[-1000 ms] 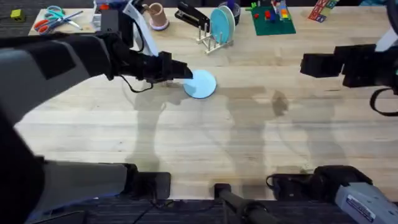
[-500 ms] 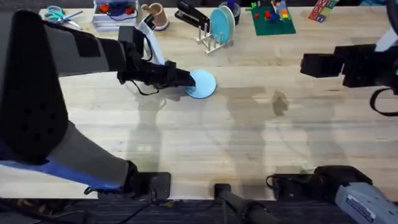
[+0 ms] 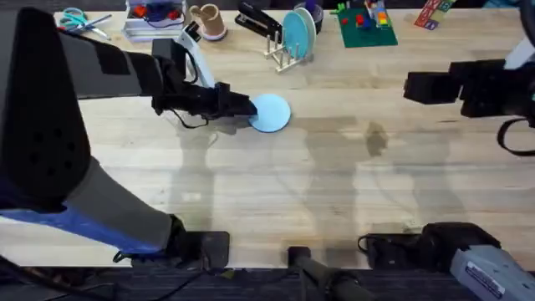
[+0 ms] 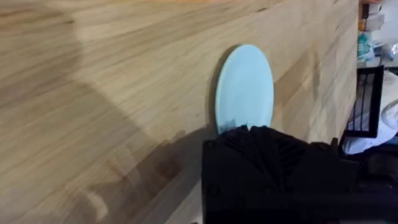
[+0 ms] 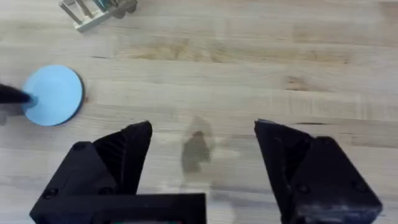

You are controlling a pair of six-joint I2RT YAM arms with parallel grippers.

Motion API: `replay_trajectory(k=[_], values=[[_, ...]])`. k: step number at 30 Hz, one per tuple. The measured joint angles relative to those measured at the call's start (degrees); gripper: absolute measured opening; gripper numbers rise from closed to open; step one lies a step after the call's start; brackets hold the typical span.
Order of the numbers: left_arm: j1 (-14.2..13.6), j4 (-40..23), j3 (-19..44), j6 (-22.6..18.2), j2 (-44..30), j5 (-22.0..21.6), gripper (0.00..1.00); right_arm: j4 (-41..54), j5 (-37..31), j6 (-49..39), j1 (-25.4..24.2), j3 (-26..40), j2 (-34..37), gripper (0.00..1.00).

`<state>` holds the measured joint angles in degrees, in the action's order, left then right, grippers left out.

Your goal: Pick up the plates from the table one by one and place each into a slot on the dish rack.

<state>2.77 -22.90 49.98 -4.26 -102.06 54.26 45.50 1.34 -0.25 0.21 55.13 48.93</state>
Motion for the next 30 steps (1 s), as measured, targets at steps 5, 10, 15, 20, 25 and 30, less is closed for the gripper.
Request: replay_trajectory(k=[5,10,15,20,25,30], values=[[-0.2,0.0,0.0,-0.2,-0.3,0.2,0.041,0.0,0.0,0.0,0.0,0.0,1.7,0.995],[-0.1,0.6,0.0,-0.6,-3.2,2.6,0.04,0.0,0.0,0.0,0.0,0.0,2.3,0.995],[-0.2,0.9,0.0,-0.9,-4.9,5.1,0.04,0.0,0.0,0.0,0.0,0.0,2.3,0.995],[-0.2,0.9,0.0,-1.0,-4.9,5.4,0.041,0.0,0.0,0.0,0.0,0.0,2.3,0.995],[-0.2,0.9,0.0,-1.0,-4.9,5.4,0.041,-0.3,1.9,0.0,0.9,0.0,2.4,0.993],[-0.2,0.9,0.0,-1.1,-4.9,5.4,0.041,-2.7,6.5,1.2,3.3,0.2,5.1,0.994]])
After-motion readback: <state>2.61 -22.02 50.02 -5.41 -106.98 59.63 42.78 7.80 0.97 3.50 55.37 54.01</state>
